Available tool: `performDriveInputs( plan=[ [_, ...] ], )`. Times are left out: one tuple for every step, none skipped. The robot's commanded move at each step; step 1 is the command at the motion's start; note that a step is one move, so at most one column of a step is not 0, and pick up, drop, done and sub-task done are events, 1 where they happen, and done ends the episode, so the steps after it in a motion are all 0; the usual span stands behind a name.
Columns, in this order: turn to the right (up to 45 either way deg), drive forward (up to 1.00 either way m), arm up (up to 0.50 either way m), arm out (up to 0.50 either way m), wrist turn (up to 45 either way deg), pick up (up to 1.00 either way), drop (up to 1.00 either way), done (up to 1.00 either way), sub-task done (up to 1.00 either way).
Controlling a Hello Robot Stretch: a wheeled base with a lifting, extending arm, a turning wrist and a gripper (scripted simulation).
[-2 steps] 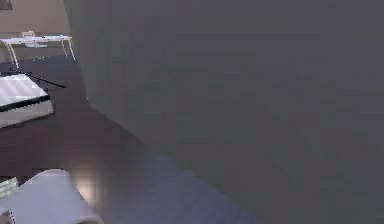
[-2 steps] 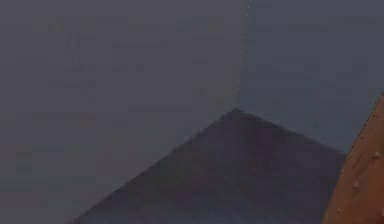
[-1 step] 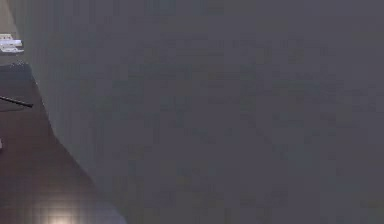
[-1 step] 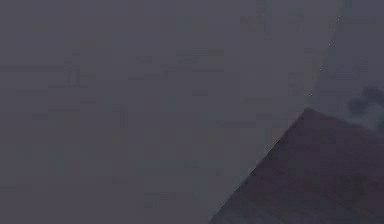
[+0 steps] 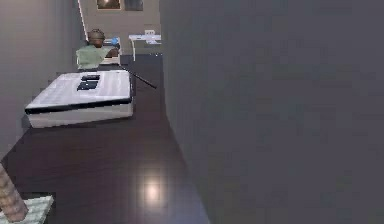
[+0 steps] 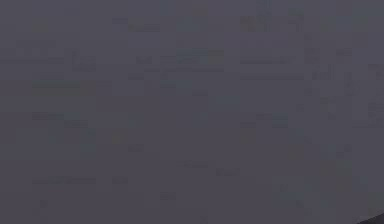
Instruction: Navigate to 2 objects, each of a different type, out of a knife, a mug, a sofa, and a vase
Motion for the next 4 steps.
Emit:
performDriveInputs(
  plan=[
    [0.0, 0.05, 0.0, 0.0, 0.0, 0.0, 0.0, 0.0, 0.0],
    [-12.0, 0.0, 0.0, 0.0, 0.0, 0.0, 0.0, 0.0, 0.0],
    [0.0, 1.0, 0.0, 0.0, 0.0, 0.0, 0.0, 0.0, 0.0],
    [0.0, 1.0, 0.0, 0.0, 0.0, 0.0, 0.0, 0.0, 0.0]
  ],
)
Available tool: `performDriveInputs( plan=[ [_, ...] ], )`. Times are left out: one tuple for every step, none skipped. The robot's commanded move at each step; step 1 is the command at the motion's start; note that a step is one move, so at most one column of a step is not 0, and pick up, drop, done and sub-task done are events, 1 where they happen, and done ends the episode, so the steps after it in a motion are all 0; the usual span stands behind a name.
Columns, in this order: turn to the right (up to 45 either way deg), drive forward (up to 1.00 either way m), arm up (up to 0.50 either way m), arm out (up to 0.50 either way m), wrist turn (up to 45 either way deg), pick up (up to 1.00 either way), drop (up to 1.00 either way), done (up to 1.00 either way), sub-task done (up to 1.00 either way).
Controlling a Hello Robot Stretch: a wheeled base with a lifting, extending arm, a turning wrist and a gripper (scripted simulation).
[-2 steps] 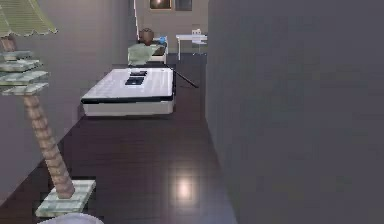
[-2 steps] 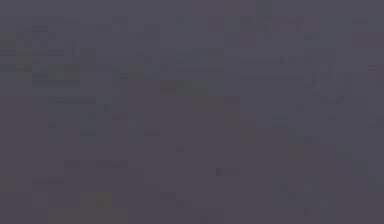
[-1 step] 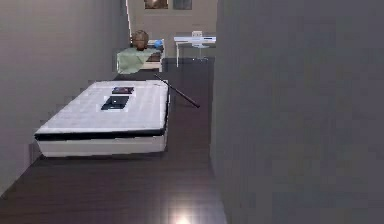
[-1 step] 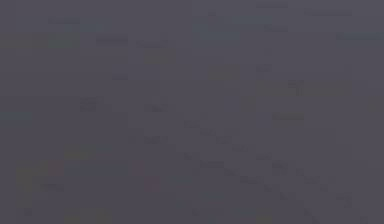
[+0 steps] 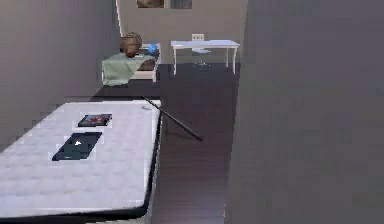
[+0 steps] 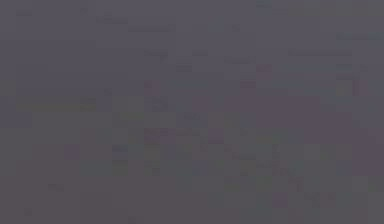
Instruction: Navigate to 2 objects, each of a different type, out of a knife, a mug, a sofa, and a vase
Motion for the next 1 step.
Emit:
performDriveInputs(
  plan=[
    [-3.0, 0.0, 0.0, 0.0, 0.0, 0.0, 0.0, 0.0, 0.0]
  ],
)
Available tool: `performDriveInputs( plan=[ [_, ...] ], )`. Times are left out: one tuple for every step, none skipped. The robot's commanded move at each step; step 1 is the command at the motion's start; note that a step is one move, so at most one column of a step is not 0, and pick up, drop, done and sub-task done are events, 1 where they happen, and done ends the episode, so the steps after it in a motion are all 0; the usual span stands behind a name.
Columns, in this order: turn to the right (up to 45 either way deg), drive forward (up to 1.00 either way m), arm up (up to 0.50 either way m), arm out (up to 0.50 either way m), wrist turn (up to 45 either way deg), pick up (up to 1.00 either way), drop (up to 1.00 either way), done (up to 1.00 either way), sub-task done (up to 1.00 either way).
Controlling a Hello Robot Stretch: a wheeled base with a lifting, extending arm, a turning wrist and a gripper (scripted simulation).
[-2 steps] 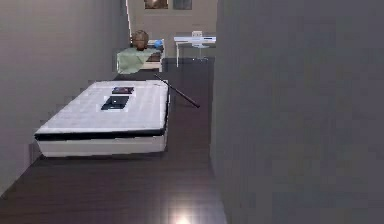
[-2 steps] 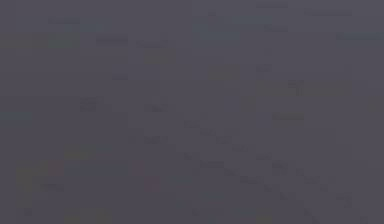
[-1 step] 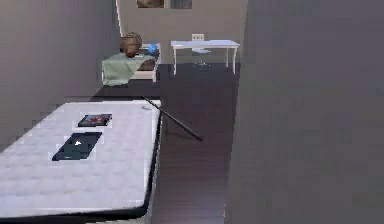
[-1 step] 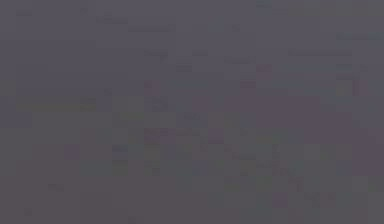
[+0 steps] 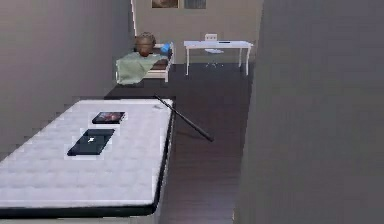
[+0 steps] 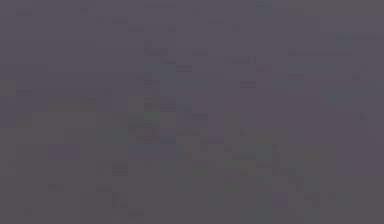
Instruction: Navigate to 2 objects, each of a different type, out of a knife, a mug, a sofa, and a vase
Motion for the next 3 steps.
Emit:
performDriveInputs(
  plan=[
    [0.0, 0.55, 0.0, 0.0, 0.0, 0.0, 0.0, 0.0, 0.0],
    [0.0, 0.45, 0.0, 0.0, 0.0, 0.0, 0.0, 0.0, 0.0],
    [27.0, 0.0, 0.0, 0.0, 0.0, 0.0, 0.0, 0.0, 0.0]
  ],
)
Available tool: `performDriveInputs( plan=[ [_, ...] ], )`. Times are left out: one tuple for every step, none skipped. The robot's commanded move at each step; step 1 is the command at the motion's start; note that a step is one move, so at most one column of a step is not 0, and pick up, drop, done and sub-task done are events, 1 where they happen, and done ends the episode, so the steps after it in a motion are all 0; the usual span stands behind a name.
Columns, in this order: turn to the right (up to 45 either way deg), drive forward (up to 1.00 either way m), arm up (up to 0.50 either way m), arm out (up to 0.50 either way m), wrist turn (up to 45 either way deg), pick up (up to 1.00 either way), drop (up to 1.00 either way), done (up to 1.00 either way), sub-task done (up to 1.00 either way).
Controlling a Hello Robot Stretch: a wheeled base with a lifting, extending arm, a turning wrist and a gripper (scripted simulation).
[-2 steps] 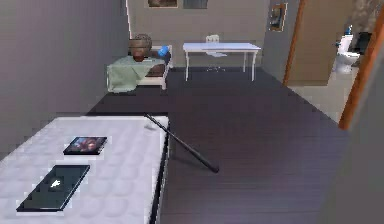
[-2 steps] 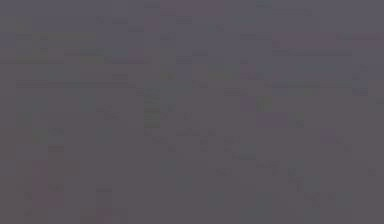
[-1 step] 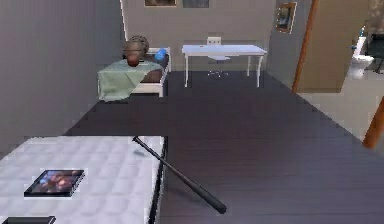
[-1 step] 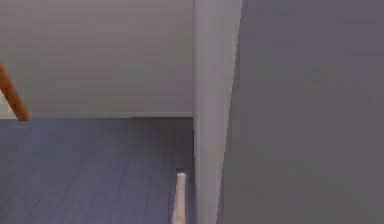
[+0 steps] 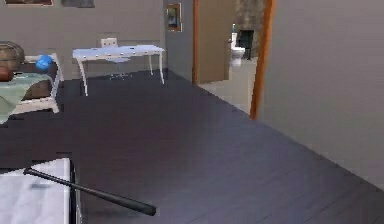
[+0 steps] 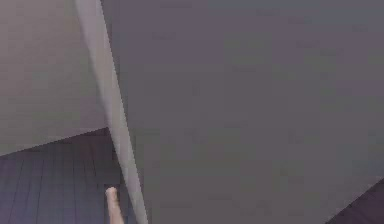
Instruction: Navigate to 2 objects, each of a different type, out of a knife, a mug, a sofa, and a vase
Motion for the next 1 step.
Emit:
performDriveInputs(
  plan=[
    [0.0, 0.55, 0.0, 0.0, 0.0, 0.0, 0.0, 0.0, 0.0]
  ],
)
